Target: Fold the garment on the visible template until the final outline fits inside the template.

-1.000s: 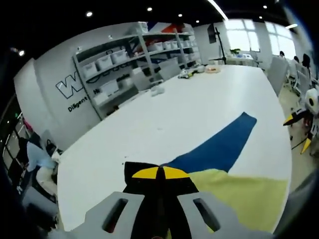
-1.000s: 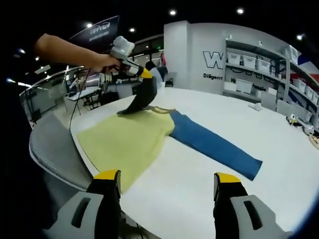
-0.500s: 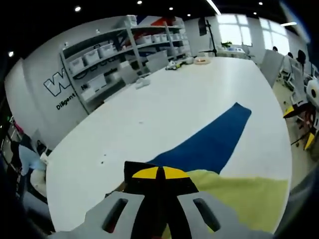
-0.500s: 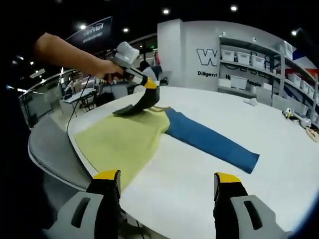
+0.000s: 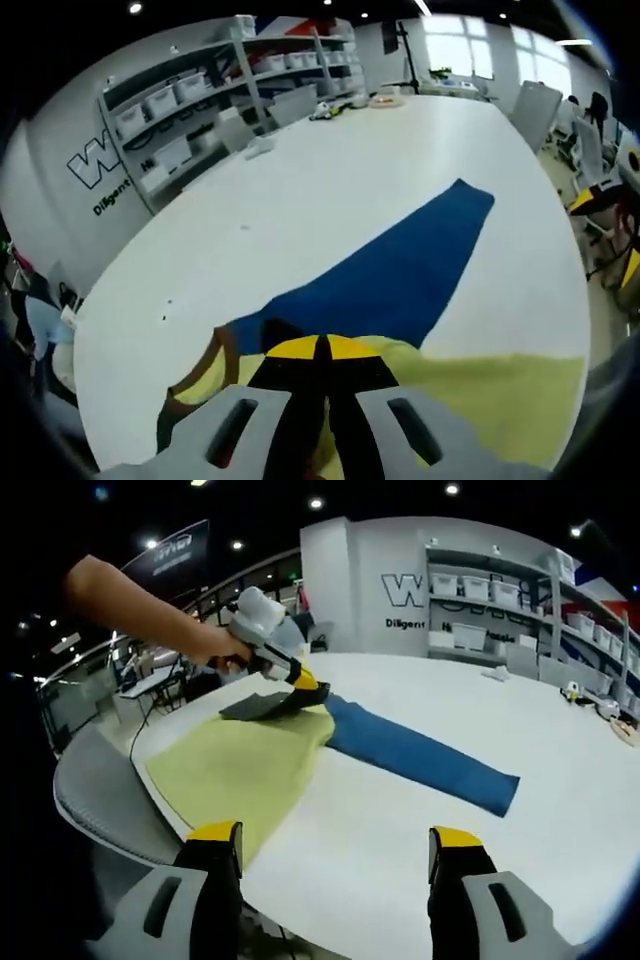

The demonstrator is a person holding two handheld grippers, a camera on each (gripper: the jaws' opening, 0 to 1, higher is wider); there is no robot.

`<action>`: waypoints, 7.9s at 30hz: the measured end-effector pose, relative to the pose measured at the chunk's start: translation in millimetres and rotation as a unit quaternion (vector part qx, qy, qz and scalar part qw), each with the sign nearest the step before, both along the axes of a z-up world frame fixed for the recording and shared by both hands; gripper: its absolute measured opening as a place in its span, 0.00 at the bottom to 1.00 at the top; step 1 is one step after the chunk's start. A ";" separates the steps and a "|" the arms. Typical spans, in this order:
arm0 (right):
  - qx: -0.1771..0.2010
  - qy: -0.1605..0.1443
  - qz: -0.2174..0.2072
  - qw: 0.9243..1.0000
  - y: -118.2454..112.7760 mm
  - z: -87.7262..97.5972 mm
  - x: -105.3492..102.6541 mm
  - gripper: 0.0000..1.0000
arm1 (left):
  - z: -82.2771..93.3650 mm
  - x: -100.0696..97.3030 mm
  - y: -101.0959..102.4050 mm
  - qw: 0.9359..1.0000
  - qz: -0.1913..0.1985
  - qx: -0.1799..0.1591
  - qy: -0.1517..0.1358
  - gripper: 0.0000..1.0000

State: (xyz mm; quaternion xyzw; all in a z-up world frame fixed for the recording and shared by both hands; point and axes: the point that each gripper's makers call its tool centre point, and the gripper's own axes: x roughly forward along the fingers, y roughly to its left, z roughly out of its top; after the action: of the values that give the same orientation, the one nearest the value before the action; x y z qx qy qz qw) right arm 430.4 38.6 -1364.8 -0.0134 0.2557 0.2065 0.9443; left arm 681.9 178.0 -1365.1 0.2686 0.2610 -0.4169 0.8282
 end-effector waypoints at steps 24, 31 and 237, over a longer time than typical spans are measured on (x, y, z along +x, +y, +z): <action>-0.021 0.023 0.016 0.999 -5.4 -8.6 -14.9 0.75 | -61.6 -30.5 4.1 0.994 -0.065 0.086 0.019 0.23; -0.017 0.028 -0.001 0.999 -17.7 -9.9 -17.7 0.74 | -72.5 -31.6 -1.9 0.992 -0.080 0.098 0.015 0.11; -0.107 -0.108 -0.056 0.987 93.0 206.9 255.1 0.00 | 42.5 -164.1 291.0 0.990 0.034 -0.138 0.025 0.94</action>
State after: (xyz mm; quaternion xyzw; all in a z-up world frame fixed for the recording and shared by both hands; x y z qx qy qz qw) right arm 685.5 131.6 -1157.9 -0.1225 0.1731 0.1216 0.9697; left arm 517.7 469.0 -1322.6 0.1322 0.2309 -0.4275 0.8639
